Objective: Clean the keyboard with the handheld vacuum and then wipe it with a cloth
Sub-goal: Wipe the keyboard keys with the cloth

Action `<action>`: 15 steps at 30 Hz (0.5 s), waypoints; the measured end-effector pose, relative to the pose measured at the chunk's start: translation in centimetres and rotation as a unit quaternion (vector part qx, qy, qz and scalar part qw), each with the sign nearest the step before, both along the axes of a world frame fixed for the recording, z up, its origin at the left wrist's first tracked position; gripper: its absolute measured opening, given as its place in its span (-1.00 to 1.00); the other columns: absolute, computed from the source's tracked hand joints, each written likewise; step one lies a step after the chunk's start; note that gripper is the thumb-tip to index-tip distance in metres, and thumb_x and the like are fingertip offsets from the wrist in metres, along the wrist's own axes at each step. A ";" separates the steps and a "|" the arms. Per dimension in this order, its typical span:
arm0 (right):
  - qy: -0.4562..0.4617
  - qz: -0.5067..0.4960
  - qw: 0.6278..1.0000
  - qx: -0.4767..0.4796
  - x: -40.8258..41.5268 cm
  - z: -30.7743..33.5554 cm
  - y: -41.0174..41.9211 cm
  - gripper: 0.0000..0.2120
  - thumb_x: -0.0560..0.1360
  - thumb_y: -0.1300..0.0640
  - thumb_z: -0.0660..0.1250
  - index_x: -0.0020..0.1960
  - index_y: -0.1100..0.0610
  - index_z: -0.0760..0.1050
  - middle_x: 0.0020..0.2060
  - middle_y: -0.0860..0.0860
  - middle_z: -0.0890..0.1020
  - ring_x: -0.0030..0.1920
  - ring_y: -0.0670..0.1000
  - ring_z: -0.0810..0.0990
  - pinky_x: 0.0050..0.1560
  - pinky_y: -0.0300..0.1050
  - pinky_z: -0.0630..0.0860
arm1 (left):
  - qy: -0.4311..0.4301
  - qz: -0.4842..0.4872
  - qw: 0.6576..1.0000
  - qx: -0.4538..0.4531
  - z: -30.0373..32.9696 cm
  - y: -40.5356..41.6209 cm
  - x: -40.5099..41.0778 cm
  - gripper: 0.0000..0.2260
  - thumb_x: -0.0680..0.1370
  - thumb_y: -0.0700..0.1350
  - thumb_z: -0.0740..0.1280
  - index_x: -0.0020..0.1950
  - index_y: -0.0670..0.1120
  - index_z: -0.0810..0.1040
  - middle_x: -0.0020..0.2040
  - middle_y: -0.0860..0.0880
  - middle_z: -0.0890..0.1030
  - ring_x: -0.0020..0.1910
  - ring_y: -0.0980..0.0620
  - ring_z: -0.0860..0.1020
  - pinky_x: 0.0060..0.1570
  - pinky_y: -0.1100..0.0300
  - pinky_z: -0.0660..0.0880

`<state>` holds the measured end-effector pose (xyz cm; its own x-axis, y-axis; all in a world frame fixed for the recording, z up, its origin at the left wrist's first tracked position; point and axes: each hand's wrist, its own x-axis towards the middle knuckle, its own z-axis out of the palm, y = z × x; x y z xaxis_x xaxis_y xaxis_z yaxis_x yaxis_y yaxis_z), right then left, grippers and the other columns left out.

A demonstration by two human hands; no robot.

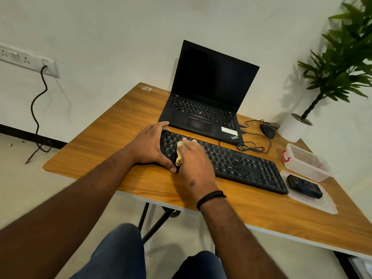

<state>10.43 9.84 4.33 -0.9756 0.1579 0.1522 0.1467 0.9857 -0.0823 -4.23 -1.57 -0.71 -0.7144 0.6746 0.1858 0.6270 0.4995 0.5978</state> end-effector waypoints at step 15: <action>-0.033 0.040 0.998 0.021 1.3 0.4 1.5 -0.65 0.62 0.24 0.21 0.39 0.13 0.43 0.41 0.07 0.45 0.43 0.06 0.37 0.41 -0.05 0.33 | -0.002 -0.006 1.000 -0.003 0.3 -0.1 0.2 0.47 -0.16 0.61 0.41 0.62 -0.03 0.06 0.51 0.05 0.33 0.51 0.00 0.21 0.48 0.05 0.14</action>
<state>11.72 11.35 4.70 -0.9930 0.0737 0.0923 0.0708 0.9969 -0.0339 -4.07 -1.70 -0.45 -0.7073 0.6837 0.1796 0.6305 0.4952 0.5977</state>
